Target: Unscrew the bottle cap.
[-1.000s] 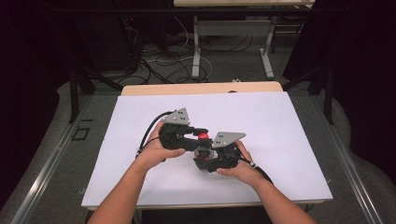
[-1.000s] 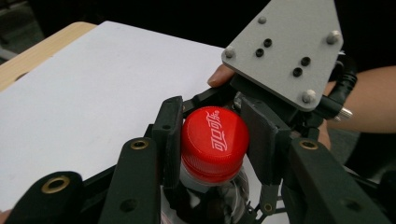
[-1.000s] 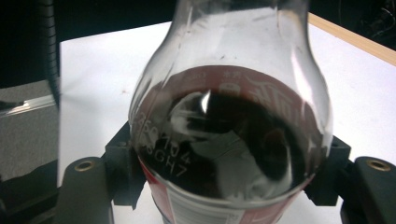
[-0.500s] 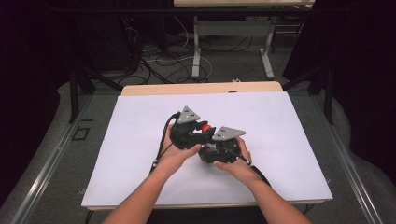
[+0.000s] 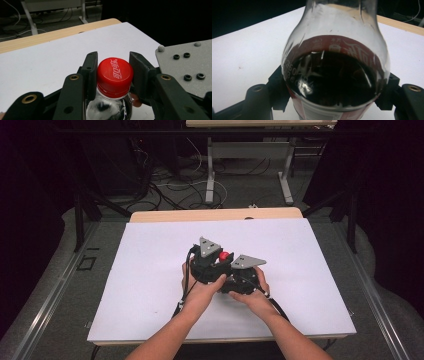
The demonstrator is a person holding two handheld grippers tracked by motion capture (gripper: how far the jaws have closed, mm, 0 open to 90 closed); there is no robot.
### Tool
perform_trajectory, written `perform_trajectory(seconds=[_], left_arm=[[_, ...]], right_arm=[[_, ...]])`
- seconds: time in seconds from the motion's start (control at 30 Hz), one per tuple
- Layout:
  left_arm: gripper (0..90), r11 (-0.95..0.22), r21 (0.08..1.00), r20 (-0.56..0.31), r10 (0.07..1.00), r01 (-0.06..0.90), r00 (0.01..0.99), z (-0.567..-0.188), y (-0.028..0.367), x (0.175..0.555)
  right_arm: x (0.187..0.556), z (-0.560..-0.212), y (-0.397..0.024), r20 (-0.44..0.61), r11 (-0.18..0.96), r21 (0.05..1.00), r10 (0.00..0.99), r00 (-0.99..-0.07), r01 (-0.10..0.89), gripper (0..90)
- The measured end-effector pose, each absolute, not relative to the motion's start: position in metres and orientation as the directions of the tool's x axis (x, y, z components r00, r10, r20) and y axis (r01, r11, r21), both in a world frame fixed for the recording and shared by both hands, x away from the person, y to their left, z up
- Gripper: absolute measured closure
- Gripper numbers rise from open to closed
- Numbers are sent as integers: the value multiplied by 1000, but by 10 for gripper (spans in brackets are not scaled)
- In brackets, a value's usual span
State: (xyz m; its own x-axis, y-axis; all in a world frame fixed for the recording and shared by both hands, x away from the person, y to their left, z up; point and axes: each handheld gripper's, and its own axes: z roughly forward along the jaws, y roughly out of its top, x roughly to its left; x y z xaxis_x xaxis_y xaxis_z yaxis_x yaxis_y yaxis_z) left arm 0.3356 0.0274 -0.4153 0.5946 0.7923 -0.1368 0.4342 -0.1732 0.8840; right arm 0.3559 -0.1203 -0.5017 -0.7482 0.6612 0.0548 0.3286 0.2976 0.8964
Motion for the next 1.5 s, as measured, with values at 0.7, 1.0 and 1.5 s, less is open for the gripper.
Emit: perform_trajectory(seconds=[0.7,1.0,1.5], left_arm=[[424,-397,885,-155,246,245,957,-395,98,354],[551,-437,865,-173,203,248,964,-402,90,361],[616,-442,855,-102,371,272,923,-400,75,349]], right_arm=[[340,-495,-120,67,353,906,429,-901,235,296],[337,-495,-117,62,364,906,391,-918,216,295],[340,-496,-118,62,359,899,459,-886,249,296]])
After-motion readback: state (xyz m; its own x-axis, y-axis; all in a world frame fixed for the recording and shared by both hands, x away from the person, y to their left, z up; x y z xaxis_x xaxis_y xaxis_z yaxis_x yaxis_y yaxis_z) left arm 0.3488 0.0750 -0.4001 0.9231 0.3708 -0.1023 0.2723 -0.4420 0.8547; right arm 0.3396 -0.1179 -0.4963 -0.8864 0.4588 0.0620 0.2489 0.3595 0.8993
